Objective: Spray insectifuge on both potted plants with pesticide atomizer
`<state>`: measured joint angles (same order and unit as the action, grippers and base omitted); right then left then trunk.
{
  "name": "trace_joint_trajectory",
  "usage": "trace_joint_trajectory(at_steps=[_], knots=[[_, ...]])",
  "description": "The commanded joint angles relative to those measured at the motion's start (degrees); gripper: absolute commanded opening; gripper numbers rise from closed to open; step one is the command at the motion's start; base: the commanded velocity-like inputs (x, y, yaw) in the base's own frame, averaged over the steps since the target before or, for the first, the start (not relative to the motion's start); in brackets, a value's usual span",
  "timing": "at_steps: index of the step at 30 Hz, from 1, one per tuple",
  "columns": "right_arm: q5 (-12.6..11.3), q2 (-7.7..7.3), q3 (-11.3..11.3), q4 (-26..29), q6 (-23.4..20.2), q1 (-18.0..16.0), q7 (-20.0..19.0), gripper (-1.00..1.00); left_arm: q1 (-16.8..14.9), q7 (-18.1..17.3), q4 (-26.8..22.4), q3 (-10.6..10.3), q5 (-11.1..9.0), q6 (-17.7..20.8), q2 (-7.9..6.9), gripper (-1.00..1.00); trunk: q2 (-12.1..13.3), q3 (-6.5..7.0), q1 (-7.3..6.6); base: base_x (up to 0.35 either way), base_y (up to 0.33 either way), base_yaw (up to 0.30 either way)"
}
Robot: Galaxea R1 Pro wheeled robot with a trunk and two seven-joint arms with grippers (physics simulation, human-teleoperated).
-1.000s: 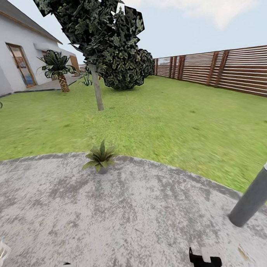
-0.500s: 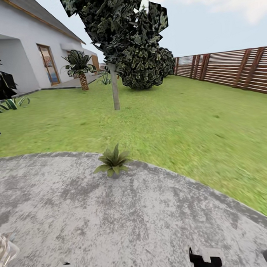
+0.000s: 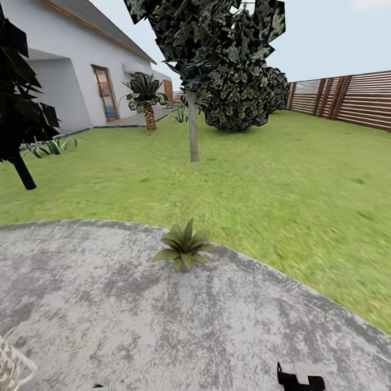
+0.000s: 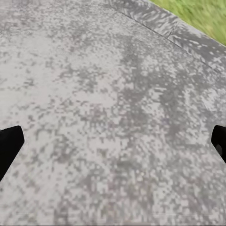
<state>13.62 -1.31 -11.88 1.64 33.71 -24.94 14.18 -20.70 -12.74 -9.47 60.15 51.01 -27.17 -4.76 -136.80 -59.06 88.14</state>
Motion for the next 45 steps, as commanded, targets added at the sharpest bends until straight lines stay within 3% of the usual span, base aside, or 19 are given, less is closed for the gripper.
trace_joint_trajectory(at_steps=[1, 11, 20, 30, 37, 45], knots=[[0.61, -0.01, -0.33, -0.05, 0.13, -0.03, 0.31, 1.00, -0.05, -0.44, -0.02, 0.50, 0.15, -0.08, 0.01, -1.00, -0.02, -0.05, 0.02, 0.335, -0.005, 0.277], [0.97, -0.17, -0.33, -0.05, 0.13, -0.03, 0.23, 1.00, -0.05, -0.44, -0.02, 0.50, 0.18, -0.11, 0.01, -1.00, -0.02, -0.05, 0.02, 0.308, -0.062, 0.153], [0.98, -0.07, -0.33, -0.02, 0.13, -0.03, 0.23, 1.00, -0.05, -0.44, -0.02, 0.50, 0.14, -0.06, 0.01, -1.00, -0.02, -0.05, 0.02, 0.037, -0.010, 0.003], [0.88, -0.01, -0.33, -0.05, 0.13, -0.03, 0.23, 1.00, -0.05, -0.44, -0.02, 0.50, 0.14, 0.01, 0.01, -1.00, -0.02, -0.05, 0.02, 0.077, -0.001, 0.247], [0.88, 0.01, -0.33, -0.06, 0.13, -0.03, 0.23, 1.00, -0.05, -0.44, -0.02, 0.50, 0.14, 0.01, 0.01, -1.00, -0.02, -0.05, 0.02, 0.214, -0.136, 0.257], [0.88, 0.33, -0.33, -0.04, 0.13, -0.03, 0.23, 1.00, -0.05, -0.44, -0.02, 0.50, 0.14, -0.06, 0.01, -1.00, -0.02, -0.05, 0.02, 0.232, -0.167, 0.026]])
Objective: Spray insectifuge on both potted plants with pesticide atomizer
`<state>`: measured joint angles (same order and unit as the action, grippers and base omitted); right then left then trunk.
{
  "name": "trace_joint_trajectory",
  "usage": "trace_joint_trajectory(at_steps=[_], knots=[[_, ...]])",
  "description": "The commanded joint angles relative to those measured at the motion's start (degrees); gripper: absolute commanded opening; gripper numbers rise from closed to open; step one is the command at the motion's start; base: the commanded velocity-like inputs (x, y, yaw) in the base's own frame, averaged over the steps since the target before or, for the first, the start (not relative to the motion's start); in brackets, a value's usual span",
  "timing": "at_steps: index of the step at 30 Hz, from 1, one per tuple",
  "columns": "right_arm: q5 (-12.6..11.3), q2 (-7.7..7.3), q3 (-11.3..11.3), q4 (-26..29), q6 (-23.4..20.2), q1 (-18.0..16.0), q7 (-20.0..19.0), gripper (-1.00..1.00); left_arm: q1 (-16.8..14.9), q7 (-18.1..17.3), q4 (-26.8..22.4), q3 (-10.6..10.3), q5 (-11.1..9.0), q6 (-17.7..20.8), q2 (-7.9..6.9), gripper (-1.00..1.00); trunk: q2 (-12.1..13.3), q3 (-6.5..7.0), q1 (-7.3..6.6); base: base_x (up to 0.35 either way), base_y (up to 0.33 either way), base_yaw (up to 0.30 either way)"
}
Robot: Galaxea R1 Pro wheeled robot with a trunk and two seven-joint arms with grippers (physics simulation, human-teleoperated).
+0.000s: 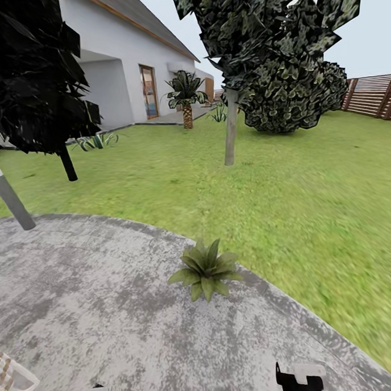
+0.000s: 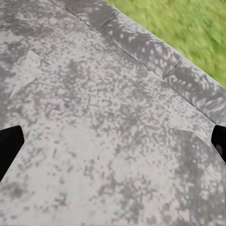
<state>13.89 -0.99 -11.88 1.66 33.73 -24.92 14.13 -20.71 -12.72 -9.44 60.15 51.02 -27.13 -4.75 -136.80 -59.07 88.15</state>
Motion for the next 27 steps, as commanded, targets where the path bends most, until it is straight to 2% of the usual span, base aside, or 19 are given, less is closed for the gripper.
trace_joint_trajectory(at_steps=[1, 8, 13, 14, 16, 17, 19, 20, 21, 22, 24, 26, 27], knots=[[0.61, 0.03, -0.34, -0.07, 0.11, -0.04, 0.28, 1.00, -0.03, -0.46, -0.05, 0.49, 0.14, -0.11, 0.01, -1.00, -0.02, -0.05, 0.01, 0.176, -0.168, 0.001], [0.63, 0.05, -0.34, 0.00, 0.11, -0.04, 0.28, 1.00, -0.03, -0.46, -0.05, 0.57, 0.14, -0.13, -0.14, -1.00, -0.02, -0.05, 0.01, 0.086, -0.102, 0.000], [0.84, -0.16, 0.05, 0.30, -0.05, -0.04, 0.21, 1.00, -0.28, -3.11, -0.13, -0.13, 1.73, -0.23, -0.36, -1.00, -0.02, -0.05, 0.01, 0.000, 0.000, 0.000], [1.20, -0.15, 0.20, 0.39, -0.05, -0.04, 0.18, 1.00, -0.51, -4.34, -0.38, -0.73, 2.51, -0.16, -0.45, -1.00, -0.02, -0.05, 0.01, 0.000, 0.000, 0.000], [4.16, -0.18, 2.11, 0.52, -0.06, -0.04, 0.00, 1.00, -0.83, -8.52, -0.92, -3.27, 5.43, 0.25, -0.88, -1.00, -0.02, -0.05, 0.01, 0.000, 0.000, 0.000], [7.44, -0.18, 4.43, 0.83, -0.06, -0.04, -0.56, 1.00, -1.40, -11.87, -1.21, -4.47, 7.13, 0.44, -1.55, -1.00, -0.02, -0.05, 0.01, 0.000, 0.000, 0.000], [12.17, -0.14, 7.47, 2.42, -0.11, -0.05, -2.16, 1.00, -3.13, -16.93, -1.50, -5.31, 8.52, 0.55, -2.55, -1.00, -0.02, -0.05, 0.01, 0.000, 0.000, 0.000], [15.15, -0.10, 8.89, 4.53, -0.15, -0.06, -4.08, 1.00, -4.53, -21.51, -1.65, -5.85, 9.27, 0.58, -3.20, -1.00, -0.02, -0.05, 0.01, 0.000, 0.000, 0.000], [16.69, -0.09, 9.43, 6.21, -0.23, -0.05, -5.69, 1.00, -5.47, -25.16, -1.76, -6.49, 10.01, 0.65, -3.62, -1.00, -0.02, -0.05, 0.01, 0.000, 0.000, 0.000], [18.34, -0.08, 9.90, 8.71, -0.57, -0.04, -8.73, 1.00, -6.89, -31.41, -2.12, -8.10, 11.81, 1.12, -4.31, -1.00, -0.02, -0.05, 0.01, 0.000, 0.000, 0.000], [19.52, -0.07, 10.18, 11.79, -1.99, -0.05, -14.13, 1.00, -8.75, -39.42, -3.35, -10.68, 14.89, 2.61, -4.97, -1.00, -0.02, -0.05, 0.01, 0.000, 0.000, 0.000], [20.16, -0.06, 10.40, 16.92, -5.80, -0.07, -24.97, 1.00, -10.49, -48.07, -7.03, -12.89, 18.11, 5.22, -5.05, -1.00, -0.02, -0.05, 0.01, 0.000, 0.000, 0.000], [20.38, -0.13, 10.46, 22.66, -9.25, -0.11, -38.55, 1.00, -11.89, -56.38, -12.93, -14.26, 20.12, 6.88, -4.42, -1.00, -0.02, -0.05, 0.01, 0.000, 0.000, 0.000]])
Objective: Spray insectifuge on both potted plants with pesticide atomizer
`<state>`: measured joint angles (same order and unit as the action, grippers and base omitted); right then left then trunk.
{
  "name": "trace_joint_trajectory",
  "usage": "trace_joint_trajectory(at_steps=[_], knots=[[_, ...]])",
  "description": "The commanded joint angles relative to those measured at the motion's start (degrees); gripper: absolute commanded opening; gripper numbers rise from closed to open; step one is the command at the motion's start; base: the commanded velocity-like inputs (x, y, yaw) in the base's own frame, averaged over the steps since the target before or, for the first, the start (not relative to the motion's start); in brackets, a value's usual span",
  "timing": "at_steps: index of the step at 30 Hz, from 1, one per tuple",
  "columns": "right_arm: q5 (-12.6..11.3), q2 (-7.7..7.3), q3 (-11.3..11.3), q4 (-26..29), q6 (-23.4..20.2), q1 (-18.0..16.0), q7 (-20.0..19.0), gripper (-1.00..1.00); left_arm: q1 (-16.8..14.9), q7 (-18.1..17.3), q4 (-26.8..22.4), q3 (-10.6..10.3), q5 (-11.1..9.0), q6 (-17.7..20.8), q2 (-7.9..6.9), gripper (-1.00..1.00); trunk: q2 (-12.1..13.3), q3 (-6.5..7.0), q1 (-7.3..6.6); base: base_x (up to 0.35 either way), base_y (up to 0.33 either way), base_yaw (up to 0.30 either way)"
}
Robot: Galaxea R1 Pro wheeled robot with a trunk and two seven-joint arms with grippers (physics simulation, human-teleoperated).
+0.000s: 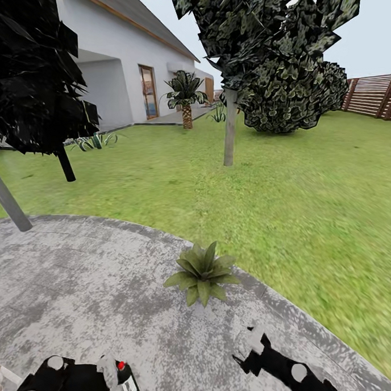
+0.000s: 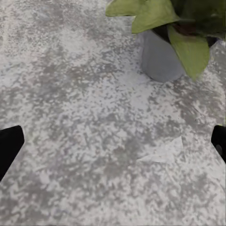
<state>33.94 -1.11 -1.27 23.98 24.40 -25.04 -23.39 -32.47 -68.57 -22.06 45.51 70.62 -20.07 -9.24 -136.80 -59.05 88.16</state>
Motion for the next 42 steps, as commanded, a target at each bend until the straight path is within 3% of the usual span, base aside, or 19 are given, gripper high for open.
trace_joint_trajectory(at_steps=[1, 2, 5, 7, 9, 12, 16, 17, 20, 23, 25, 26, 27, 28, 29, 32, 36, 42], knots=[[0.38, -0.02, -0.15, 2.76, -1.06, 0.00, -6.87, 1.00, -1.31, -4.41, -2.34, -1.35, 1.23, 0.33, 0.34, -1.00, -0.02, -0.07, 0.00, 0.000, 0.000, 0.000], [0.36, -0.03, -0.14, 5.73, -2.77, 0.01, -13.03, 1.00, -2.98, -8.42, -3.82, -4.26, 1.78, 2.22, 0.53, -1.00, -0.02, -0.07, 0.00, 0.000, 0.000, 0.000], [0.30, 0.08, -0.06, 9.23, -5.42, -0.01, -17.59, 1.00, -4.77, -10.93, -4.66, -9.41, 2.08, 6.91, 1.50, -1.00, -0.02, -0.07, 0.00, 0.000, 0.000, 0.000], [0.26, 0.18, 0.02, 12.35, -6.90, -0.01, -19.95, 1.00, -5.34, -11.47, -5.10, -15.66, 2.14, 9.36, 3.24, -1.00, -0.02, -0.07, 0.00, 0.000, 0.000, 0.000], [0.25, 0.22, 0.03, 14.39, -7.32, -0.01, -23.29, 1.00, -5.68, -11.61, -6.31, -18.47, 2.14, 11.32, 4.67, -1.00, -0.02, -0.07, 0.00, 0.000, 0.000, 0.000], [0.21, 0.23, 0.04, 16.15, -7.43, -0.01, -27.96, 1.00, -5.88, -11.60, -7.41, -19.87, 2.15, 13.61, 5.98, -1.00, -0.02, -0.07, 0.00, 0.000, 0.000, 0.000], [0.17, 0.23, 0.09, 16.36, -7.43, 0.01, -28.99, 1.00, -5.86, -11.66, -7.55, -20.17, 2.16, 13.81, 6.44, -1.00, -0.02, -0.07, 0.00, 0.000, 0.000, 0.000], [0.16, 0.23, 0.11, 16.42, -7.43, 0.01, -29.08, -1.00, -5.79, -11.65, -7.55, -20.22, 2.16, 13.72, 6.48, -1.00, -0.02, -0.07, 0.00, 0.000, 0.000, 0.000], [0.16, 0.25, 0.12, 16.48, -7.43, 0.01, -29.15, -1.00, -5.64, -11.56, -7.53, -20.49, 2.14, 13.49, 6.51, -1.00, -0.02, -0.07, 0.00, 0.000, 0.000, 0.000], [0.16, 0.65, 0.19, 16.52, -7.43, -0.01, -29.27, -1.00, -5.49, -11.42, -7.48, -23.46, 2.08, 12.60, 6.64, -1.00, -0.02, -0.07, 0.00, 0.000, 0.000, 0.000], [0.19, 2.24, 4.02, 16.53, -7.49, -0.01, -30.07, -1.00, -5.43, -11.20, -7.48, -25.68, 1.82, 11.27, 6.77, -1.00, -0.02, -0.07, 0.00, 0.000, 0.000, 0.000], [0.17, 3.32, 7.21, 17.03, -7.52, -0.01, -30.26, -1.00, -5.42, -11.14, -7.48, -26.13, 1.78, 10.74, 7.39, -1.00, -0.02, -0.07, 0.00, 0.000, 0.000, 0.000], [0.17, 3.82, 7.57, 17.14, -7.52, -0.01, -30.28, -1.00, -5.42, -11.13, -7.51, -26.21, 1.81, 10.44, 7.71, -1.00, -0.02, -0.07, 0.00, 0.000, 0.000, 0.000], [0.16, 5.15, 8.04, 17.40, -7.52, 0.00, -30.30, -1.00, -5.41, -11.09, -7.55, -26.34, 2.04, 9.72, 9.07, -1.00, -0.02, -0.07, 0.00, 0.000, 0.000, 0.000], [0.16, 6.02, 8.20, 17.94, -7.52, -0.01, -30.31, -1.00, -5.48, -10.81, -7.66, -27.89, 2.13, 9.49, 10.76, -1.00, -0.02, -0.07, 0.00, 0.000, 0.000, 0.000], [0.16, 6.84, 8.29, 18.19, -7.52, -0.01, -30.31, -1.00, -5.45, -7.47, -7.81, -31.67, 2.07, 9.52, 12.95, -1.00, -0.02, -0.07, 0.00, 0.000, 0.000, 0.000], [0.16, 8.36, 8.30, 18.21, -7.53, -0.01, -30.31, -1.00, -5.42, -6.16, -7.83, -32.27, 1.85, 9.40, 14.39, -1.00, -0.02, -0.07, 0.00, 0.000, 0.000, 0.000], [0.16, 8.41, 8.30, 18.21, -7.52, -0.01, -30.27, -1.00, -5.41, -6.22, -7.80, -32.35, 1.65, 8.86, 15.53, -1.00, -0.02, -0.07, 0.00, 0.000, 0.000, 0.000]])
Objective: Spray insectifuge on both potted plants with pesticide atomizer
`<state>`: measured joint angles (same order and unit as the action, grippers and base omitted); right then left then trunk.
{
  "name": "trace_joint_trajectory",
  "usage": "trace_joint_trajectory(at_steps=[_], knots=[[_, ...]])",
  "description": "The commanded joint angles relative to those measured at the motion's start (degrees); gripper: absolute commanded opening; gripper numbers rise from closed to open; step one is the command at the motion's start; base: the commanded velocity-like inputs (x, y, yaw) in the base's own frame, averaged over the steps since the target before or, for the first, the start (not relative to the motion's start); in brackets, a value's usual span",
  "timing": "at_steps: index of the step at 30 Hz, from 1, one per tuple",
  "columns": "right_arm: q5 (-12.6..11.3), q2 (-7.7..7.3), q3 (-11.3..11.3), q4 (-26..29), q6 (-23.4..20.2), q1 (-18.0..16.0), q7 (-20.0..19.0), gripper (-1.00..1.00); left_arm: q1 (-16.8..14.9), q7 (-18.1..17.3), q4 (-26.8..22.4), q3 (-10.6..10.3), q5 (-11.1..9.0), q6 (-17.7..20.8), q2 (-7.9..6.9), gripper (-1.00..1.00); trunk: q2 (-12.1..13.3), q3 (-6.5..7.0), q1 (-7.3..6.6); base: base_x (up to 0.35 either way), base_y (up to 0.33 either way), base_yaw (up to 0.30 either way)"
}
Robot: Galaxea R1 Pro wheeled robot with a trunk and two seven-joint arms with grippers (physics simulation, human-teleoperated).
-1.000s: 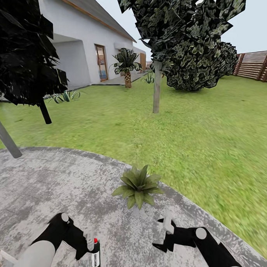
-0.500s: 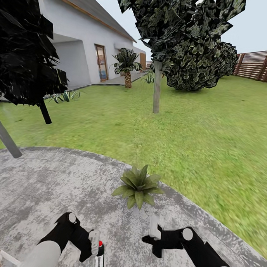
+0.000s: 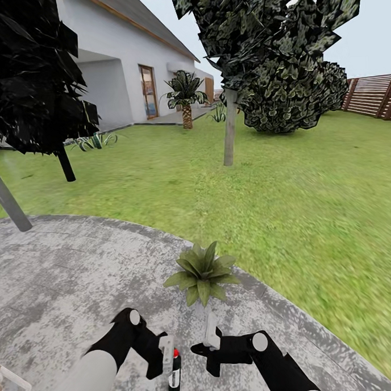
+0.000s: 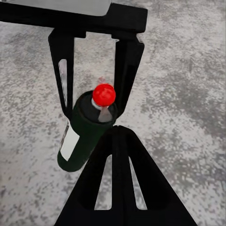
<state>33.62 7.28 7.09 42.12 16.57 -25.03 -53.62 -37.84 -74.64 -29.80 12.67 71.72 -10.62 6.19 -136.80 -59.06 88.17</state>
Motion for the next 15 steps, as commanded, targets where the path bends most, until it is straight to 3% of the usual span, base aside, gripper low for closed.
trace_joint_trajectory(at_steps=[1, 11, 13, 15], knots=[[0.50, 0.02, -0.06, 0.07, 0.30, -0.02, -0.01, -1.00, -0.11, -0.67, -0.01, 0.43, 0.49, -1.92, 0.39, -1.00, -0.02, -0.05, -0.01, 0.000, 0.000, 0.000], [0.66, -0.01, -0.06, 0.07, 0.30, -0.02, 0.00, -1.00, -0.21, -2.52, 0.09, 0.67, 0.36, -2.64, 0.43, -1.00, -0.02, -0.05, -0.01, 0.000, 0.000, 0.000], [0.66, -0.02, -0.06, 0.05, 0.30, -0.02, 0.00, -1.00, -0.21, -2.46, 0.09, 0.76, -0.54, -2.62, 0.42, -1.00, -0.02, -0.05, -0.01, 0.000, 0.000, 0.000], [0.64, -0.01, -0.06, 0.04, 0.30, -0.02, 0.01, -1.00, -0.21, -2.47, 0.09, 0.66, -3.36, -2.71, 0.21, -1.00, -0.02, -0.05, -0.01, 0.000, 0.000, 0.000]])
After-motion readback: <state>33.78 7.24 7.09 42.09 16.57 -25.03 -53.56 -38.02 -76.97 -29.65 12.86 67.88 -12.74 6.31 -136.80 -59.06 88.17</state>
